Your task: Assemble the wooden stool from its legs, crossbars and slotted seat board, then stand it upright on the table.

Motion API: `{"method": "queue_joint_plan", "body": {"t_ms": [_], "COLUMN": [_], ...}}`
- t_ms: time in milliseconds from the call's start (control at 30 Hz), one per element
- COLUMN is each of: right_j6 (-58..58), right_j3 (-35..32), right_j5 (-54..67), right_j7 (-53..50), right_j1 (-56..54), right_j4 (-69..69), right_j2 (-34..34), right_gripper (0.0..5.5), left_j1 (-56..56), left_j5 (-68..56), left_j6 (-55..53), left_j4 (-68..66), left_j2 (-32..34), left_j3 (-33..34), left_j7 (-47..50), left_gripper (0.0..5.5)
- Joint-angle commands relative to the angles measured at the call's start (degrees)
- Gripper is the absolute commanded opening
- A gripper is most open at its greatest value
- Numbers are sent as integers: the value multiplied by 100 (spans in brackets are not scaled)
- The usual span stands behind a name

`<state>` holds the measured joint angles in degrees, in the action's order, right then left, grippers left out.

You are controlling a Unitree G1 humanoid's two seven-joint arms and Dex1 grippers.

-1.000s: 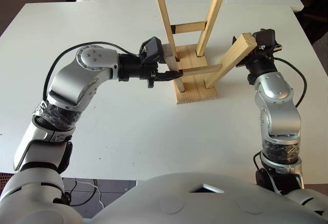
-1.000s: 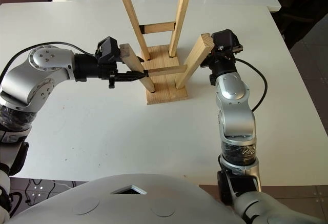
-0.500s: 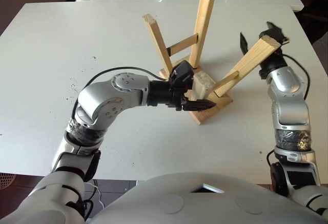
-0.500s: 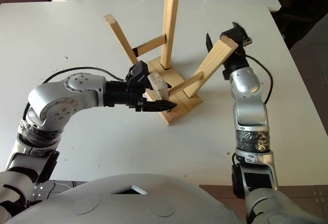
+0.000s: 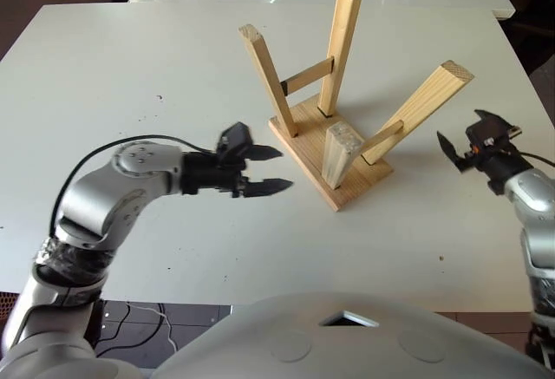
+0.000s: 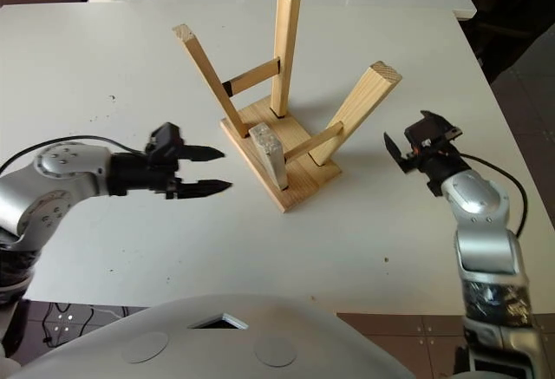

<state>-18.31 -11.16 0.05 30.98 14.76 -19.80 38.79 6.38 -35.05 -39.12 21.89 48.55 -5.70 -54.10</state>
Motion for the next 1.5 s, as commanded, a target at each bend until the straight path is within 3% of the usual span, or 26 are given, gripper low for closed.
{"method": "queue_joint_plan", "body": {"t_ms": [33,200,233,367,567,733,933,1067,1300,1500], "right_j6": [-546,-721,-690,-679,-491,-333,-88,167,363,191], "right_j3": [94,472,559,894,1607,2015,2292,2308,2213,1482], "right_j5": [517,550,500,341,-85,-454,-701,-789,-746,-306], "right_j7": [936,1415,1468,1540,1193,618,291,136,140,366], "right_j1": [875,849,809,518,5,-695,-1360,-1610,-1510,-890], "right_j4": [-1314,-1367,-1286,-913,-189,512,1118,1489,1513,939], "right_j2": [463,780,824,904,488,-13,-433,-628,-671,-308], "right_gripper": [400,400,378,350,350,350,350,350,350,350], "left_j1": [326,1868,2131,2847,3456,3394,2494,1652,251,-780], "left_j5": [1125,3053,3355,3872,4316,4807,4845,4307,3281,2566], "left_j6": [1082,3100,3506,4535,6046,6964,7831,7914,6415,4676], "left_j4": [-1754,-4951,-5477,-7049,-8665,-9173,-8828,-7877,-5250,-3175], "left_j2": [-127,-1311,-1497,-2139,-2957,-3160,-2836,-2477,-1906,-1545], "left_j3": [-107,-715,-826,-911,-934,-1179,-1270,-1062,-603,-171], "left_j7": [201,1902,2184,2939,3439,3279,2596,2065,1656,1542], "left_gripper": [343,343,345,345,345,345,345,345,345,345]}}
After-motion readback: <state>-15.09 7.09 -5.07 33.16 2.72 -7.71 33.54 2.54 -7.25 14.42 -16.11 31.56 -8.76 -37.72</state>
